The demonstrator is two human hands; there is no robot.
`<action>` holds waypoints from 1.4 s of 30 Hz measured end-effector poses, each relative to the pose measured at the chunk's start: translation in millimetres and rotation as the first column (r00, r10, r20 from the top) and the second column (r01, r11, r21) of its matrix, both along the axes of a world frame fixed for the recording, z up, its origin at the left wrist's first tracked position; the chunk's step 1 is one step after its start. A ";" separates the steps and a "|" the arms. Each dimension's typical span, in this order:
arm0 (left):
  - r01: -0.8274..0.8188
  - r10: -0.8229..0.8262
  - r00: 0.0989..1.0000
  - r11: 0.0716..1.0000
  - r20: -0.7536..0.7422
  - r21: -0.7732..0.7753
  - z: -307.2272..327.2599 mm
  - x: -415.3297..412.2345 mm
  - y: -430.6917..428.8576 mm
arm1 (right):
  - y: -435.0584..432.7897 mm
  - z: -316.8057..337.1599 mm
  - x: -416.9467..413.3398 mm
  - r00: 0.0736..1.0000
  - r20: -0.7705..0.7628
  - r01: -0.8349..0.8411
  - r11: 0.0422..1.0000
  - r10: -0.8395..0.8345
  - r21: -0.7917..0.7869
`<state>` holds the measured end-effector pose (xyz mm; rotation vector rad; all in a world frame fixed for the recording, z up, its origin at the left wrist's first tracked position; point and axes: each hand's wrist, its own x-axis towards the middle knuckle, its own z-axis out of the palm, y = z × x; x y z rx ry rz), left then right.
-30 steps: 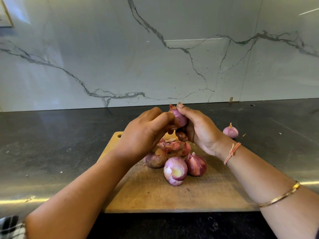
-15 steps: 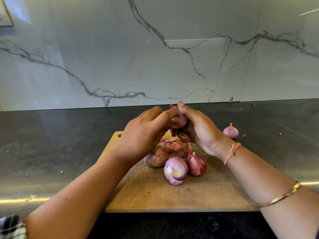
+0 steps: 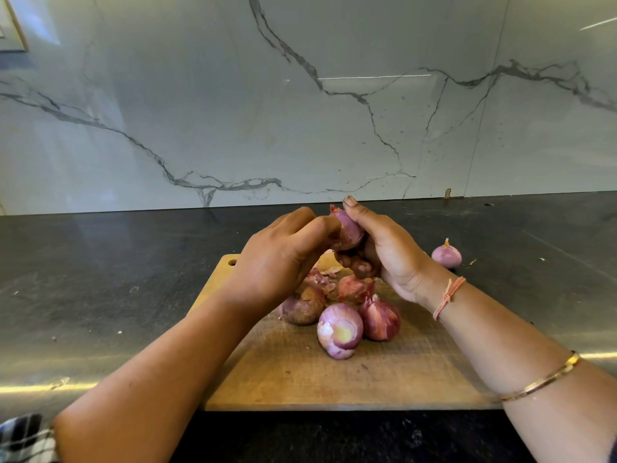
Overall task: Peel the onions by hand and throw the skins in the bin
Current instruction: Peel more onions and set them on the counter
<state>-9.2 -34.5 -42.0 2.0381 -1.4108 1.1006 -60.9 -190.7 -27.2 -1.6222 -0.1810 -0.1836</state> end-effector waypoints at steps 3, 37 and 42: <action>0.001 -0.007 0.994 0.999 -0.107 -0.051 -0.6 -0.9 -0.2 | -0.9 -1.3 3.4 0.998 0.001 -0.058 0.995 0.058 0.082; -0.109 -0.291 0.605 0.892 -0.742 -0.439 10.1 -18.1 -3.8 | -5.9 -8.5 8.6 0.980 0.146 -0.131 0.991 0.133 -0.021; -0.150 -0.257 0.670 0.872 -0.697 -0.466 9.8 -15.6 -1.1 | -4.7 -11.0 11.7 0.981 0.129 -0.149 0.989 0.145 0.016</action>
